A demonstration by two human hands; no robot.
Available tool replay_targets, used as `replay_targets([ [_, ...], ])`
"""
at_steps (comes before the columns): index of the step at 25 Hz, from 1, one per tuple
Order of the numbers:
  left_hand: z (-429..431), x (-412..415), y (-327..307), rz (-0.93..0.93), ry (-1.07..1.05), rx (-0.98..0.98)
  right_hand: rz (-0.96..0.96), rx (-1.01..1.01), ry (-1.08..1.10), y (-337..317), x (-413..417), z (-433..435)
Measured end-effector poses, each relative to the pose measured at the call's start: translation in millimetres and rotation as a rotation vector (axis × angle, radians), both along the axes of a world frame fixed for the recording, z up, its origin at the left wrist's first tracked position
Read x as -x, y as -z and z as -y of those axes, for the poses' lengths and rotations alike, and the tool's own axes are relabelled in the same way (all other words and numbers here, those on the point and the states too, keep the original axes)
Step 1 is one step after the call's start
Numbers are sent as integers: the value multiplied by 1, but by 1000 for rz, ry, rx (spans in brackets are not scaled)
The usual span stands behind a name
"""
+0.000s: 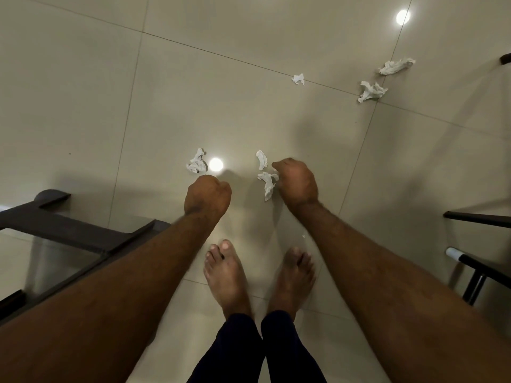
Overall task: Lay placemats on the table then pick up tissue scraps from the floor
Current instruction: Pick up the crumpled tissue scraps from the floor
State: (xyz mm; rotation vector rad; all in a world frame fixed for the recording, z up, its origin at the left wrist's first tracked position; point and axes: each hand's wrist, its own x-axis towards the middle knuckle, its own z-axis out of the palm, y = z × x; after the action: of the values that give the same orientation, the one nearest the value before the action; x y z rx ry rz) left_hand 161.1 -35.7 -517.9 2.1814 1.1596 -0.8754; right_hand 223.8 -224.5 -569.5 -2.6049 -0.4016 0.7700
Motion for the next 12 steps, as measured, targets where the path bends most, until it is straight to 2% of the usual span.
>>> replay_targets([
  [3, -2, 1, 0, 12, -22, 8, 24, 28, -59, 5, 15, -21],
  [7, -6, 7, 1, 44, -65, 8, 50, 74, -241, 13, 43, -28],
  [12, -20, 13, -1, 75, -116, -8, 47, -27, -209, 15, 41, -33],
])
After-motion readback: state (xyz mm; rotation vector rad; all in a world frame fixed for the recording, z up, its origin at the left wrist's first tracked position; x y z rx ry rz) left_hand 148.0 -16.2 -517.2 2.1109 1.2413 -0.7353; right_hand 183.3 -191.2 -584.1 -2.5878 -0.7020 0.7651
